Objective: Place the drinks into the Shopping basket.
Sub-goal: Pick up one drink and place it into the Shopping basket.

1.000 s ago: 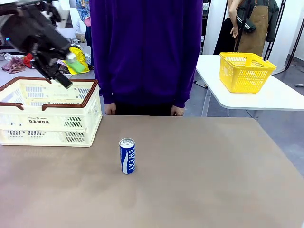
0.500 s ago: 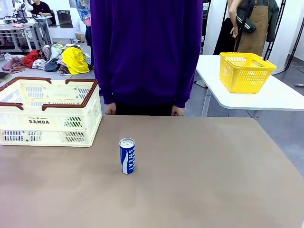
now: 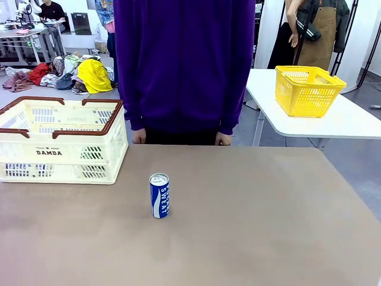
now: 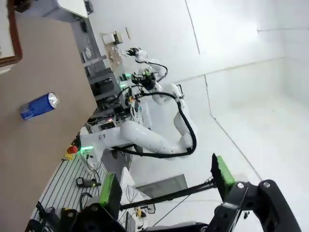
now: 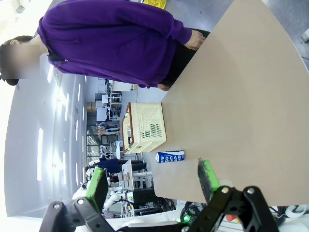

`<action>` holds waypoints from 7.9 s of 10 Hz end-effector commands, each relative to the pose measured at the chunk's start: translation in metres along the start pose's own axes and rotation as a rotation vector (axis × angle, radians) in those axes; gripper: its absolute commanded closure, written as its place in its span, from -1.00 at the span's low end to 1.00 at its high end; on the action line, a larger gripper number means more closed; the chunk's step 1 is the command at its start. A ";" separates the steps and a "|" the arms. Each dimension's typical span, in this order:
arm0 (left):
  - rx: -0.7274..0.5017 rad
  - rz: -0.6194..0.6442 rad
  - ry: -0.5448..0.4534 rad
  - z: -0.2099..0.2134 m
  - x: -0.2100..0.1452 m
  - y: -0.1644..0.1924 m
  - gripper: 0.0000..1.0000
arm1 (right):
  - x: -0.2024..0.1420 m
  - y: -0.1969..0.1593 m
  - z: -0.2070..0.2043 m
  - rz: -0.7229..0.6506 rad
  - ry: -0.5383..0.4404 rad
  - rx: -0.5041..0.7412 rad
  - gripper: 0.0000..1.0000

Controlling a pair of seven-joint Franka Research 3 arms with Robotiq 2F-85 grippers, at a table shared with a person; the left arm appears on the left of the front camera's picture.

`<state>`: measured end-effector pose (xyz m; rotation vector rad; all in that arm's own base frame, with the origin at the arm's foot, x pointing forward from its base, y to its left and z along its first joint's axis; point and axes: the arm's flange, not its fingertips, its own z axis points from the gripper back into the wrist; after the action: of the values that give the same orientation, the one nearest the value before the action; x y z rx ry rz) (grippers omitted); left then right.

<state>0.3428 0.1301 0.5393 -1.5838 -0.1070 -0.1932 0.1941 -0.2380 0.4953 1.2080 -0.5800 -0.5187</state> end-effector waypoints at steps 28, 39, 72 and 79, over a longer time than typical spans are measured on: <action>1.348 -0.246 0.093 -0.443 0.005 0.092 -1.00 | 0.003 0.001 0.000 0.026 -0.008 0.027 -1.00; 1.465 -0.145 0.181 -0.453 0.036 0.161 -1.00 | 0.003 0.001 0.000 0.026 -0.008 0.027 -1.00; 1.349 -0.079 0.199 -0.410 0.068 0.025 1.00 | 0.003 0.001 0.000 0.026 -0.008 0.027 -1.00; 1.481 -0.075 -0.199 -0.320 0.186 -0.065 1.00 | 0.003 0.001 0.000 0.026 -0.008 0.027 -1.00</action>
<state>0.4775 -0.1930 0.6292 -0.1573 -0.3542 -0.0290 0.1941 -0.2380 0.4954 1.2078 -0.5801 -0.5185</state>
